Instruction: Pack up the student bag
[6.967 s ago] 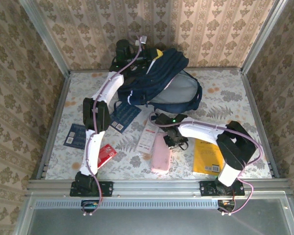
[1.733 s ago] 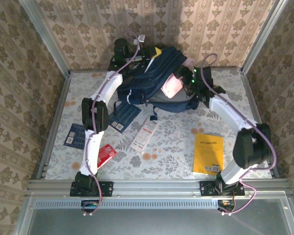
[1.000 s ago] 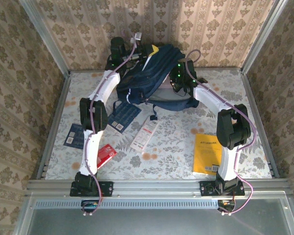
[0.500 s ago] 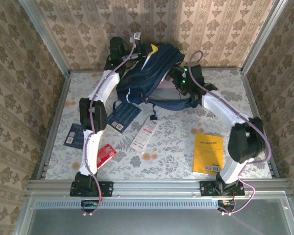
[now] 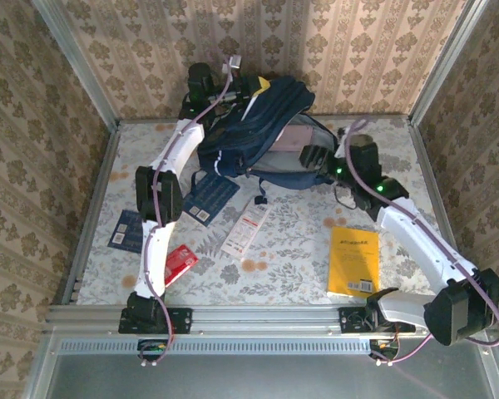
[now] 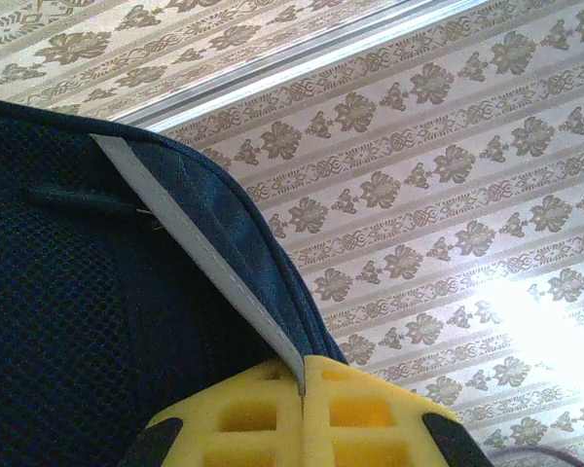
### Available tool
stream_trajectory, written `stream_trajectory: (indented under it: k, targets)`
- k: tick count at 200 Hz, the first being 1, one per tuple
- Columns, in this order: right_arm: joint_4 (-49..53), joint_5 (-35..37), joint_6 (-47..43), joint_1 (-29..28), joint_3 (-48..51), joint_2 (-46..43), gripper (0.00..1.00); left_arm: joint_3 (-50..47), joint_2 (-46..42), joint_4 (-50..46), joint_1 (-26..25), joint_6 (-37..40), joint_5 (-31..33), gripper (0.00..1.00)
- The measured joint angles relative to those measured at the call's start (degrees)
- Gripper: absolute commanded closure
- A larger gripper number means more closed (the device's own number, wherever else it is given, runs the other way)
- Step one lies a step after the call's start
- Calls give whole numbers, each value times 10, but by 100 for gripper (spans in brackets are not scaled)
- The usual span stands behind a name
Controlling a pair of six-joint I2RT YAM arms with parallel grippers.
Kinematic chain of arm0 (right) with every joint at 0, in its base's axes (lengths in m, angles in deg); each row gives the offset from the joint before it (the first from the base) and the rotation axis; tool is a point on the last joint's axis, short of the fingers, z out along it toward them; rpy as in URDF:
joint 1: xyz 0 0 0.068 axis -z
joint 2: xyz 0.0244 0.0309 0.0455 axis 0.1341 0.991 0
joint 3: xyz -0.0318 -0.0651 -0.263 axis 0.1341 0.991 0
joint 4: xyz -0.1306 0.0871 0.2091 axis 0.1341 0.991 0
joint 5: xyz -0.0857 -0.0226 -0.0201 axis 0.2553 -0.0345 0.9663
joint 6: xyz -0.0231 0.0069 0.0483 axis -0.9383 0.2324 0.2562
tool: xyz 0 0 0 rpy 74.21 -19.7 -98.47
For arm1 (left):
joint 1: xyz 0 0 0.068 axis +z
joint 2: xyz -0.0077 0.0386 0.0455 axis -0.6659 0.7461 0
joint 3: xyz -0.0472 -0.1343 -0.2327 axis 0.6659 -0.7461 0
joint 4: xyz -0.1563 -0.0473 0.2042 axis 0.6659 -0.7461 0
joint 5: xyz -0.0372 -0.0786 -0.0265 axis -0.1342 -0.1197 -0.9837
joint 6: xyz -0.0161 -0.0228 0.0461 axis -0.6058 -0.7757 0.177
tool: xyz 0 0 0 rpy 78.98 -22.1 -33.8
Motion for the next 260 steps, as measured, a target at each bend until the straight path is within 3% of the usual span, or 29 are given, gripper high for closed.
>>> stream_trajectory:
  k: [40,73,115,161,260]
  targets:
    - [1,-27,-67,-152,-14,70,49,0,0,-12,-6,8,0,100]
    - [28,-24,-100,-238,-84,231,59,0,0,-17,-6,17,0,100]
    - [108,-4,-129,-289,-231,396,61,0,0,-17,-6,23,0,100]
    - [198,15,-144,-306,-378,525,62,0,-1,-17,-7,23,0,100]
    - [329,48,-186,-306,-394,572,56,0,-1,-17,-16,23,0,100]
